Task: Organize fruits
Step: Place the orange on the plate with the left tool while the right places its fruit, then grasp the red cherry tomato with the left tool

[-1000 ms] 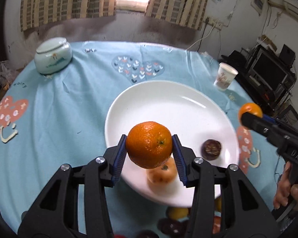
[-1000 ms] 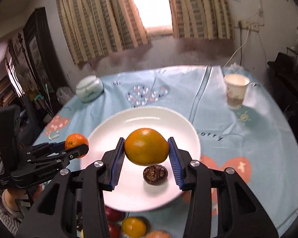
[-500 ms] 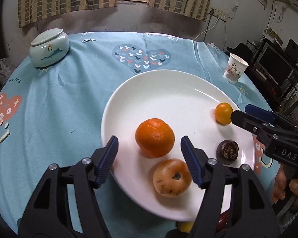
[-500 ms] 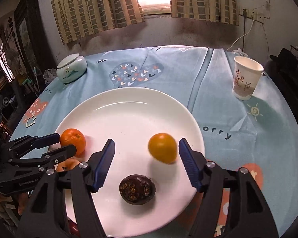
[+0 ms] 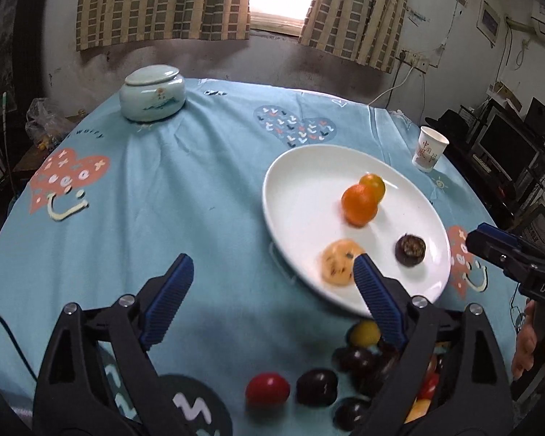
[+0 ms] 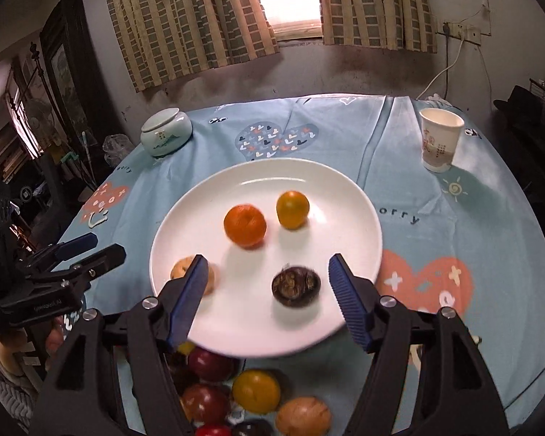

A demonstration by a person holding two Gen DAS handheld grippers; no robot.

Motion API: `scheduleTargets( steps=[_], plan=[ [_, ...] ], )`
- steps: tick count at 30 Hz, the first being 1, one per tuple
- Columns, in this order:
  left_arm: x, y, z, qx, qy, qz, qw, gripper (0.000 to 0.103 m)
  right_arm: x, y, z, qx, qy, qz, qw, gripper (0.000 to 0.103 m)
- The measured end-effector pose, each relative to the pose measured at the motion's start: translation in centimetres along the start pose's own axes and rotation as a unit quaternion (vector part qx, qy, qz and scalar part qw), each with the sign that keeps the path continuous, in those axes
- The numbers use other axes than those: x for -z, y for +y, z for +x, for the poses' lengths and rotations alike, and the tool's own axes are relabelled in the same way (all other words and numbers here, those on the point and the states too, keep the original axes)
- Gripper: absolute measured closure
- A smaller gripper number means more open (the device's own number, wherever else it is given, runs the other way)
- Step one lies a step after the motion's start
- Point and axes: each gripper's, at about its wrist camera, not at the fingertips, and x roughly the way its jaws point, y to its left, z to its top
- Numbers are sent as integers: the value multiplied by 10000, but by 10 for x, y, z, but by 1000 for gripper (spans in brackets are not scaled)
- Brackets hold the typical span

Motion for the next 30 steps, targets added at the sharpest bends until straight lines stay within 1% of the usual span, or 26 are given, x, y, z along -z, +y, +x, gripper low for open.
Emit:
scheduleTargets(
  steps=[3, 6, 9, 10, 11, 12, 13, 16, 20, 22, 25, 30],
  plan=[
    [31, 15, -18, -85, -67, -21, 9999, 11, 37, -13, -18, -104, -42, 310, 9995, 33],
    [63, 27, -25, -286, 88, -89, 9995, 11, 68, -23, -34, -16, -31, 467, 9989, 34],
    [85, 30, -33, -373, 93, 26, 9993, 11, 86, -36, -48, -103, -129, 809, 9966, 33],
    [89, 31, -34, -395, 101, 34, 9992, 11, 90, -42, -51, -161, -155, 952, 9952, 32],
    [93, 32, -34, -412, 129, 33, 9991, 10, 92, -45, -52, -180, -156, 1052, 9942, 29],
    [94, 33, -34, -410, 147, 40, 9990, 10, 94, -48, -53, -161, -161, 1170, 9929, 13],
    [95, 32, -33, -409, 159, 74, 9990, 10, 94, -50, -54, -124, -202, 1234, 9921, 2],
    [97, 20, -29, -460, 193, 379, 9980, 10, 92, -47, -58, -177, -338, 1174, 9923, 2],
    [100, 0, -20, -562, 285, 869, 9942, 10, 93, -43, -54, -136, -232, 1077, 9938, 2],
    [99, -4, -15, -611, 313, 998, 9926, 10, 93, -44, -52, -101, -179, 1103, 9937, 2],
    [96, -5, -9, -659, 314, 1074, 9915, 10, 94, -46, -50, -67, -129, 1169, 9930, 2],
    [87, 7, -5, -437, 302, 887, 9946, 10, 95, -47, -49, -76, -85, 1169, 9931, 2]
  ],
)
